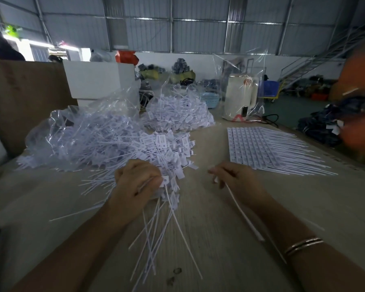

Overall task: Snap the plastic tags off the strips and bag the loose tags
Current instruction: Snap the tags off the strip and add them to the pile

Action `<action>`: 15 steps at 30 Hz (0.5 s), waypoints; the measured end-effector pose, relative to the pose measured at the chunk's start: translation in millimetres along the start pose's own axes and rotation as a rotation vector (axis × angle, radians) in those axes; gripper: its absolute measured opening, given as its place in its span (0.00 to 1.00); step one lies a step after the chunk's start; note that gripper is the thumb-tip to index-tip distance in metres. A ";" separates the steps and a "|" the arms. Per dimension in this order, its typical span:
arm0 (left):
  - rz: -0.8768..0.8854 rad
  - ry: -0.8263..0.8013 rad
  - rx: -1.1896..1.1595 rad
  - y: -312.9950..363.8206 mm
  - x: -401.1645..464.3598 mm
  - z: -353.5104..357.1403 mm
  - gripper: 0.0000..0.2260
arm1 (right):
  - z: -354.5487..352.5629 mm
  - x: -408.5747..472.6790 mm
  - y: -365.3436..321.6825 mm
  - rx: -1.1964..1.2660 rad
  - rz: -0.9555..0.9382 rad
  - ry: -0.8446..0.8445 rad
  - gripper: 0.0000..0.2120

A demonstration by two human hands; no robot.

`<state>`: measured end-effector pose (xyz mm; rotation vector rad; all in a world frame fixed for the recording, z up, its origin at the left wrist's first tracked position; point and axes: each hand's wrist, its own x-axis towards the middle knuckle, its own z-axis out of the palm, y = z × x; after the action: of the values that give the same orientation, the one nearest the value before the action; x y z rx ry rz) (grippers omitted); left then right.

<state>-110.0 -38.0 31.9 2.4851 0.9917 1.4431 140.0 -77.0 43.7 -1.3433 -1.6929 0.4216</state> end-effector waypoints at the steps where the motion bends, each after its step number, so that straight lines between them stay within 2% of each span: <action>1: -0.032 0.001 0.059 -3.3 -1.5 -0.7 0.13 | -1.8 -2.5 2.0 -0.065 -0.002 -0.008 0.06; 3: -0.071 -0.031 0.211 -4.9 -1.7 2.9 0.19 | 7.9 -6.7 -0.9 -0.157 -0.011 -0.064 0.02; 6: -0.105 -0.081 0.403 2.6 3.0 8.6 0.24 | 32.0 -6.6 -16.1 -0.235 -0.110 -0.086 0.11; 9: -0.093 -0.047 0.247 15.5 5.3 15.2 0.25 | 42.0 -5.7 -29.6 -0.296 -0.276 -0.020 0.16; 11: -0.143 -0.129 0.111 21.9 7.5 21.0 0.26 | 45.8 -8.4 -36.7 -0.307 -0.340 -0.016 0.18; 13: -0.171 -0.193 0.027 21.3 7.5 25.3 0.22 | 48.0 -12.1 -40.1 -0.289 -0.351 -0.033 0.19; 15: -0.181 -0.173 0.026 16.5 7.6 24.7 0.18 | 46.6 -14.9 -40.7 -0.193 -0.293 -0.061 0.20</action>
<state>-79.5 -40.9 30.5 2.4152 1.1717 1.1484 78.3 -92.5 42.0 -1.1997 -1.9860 0.1336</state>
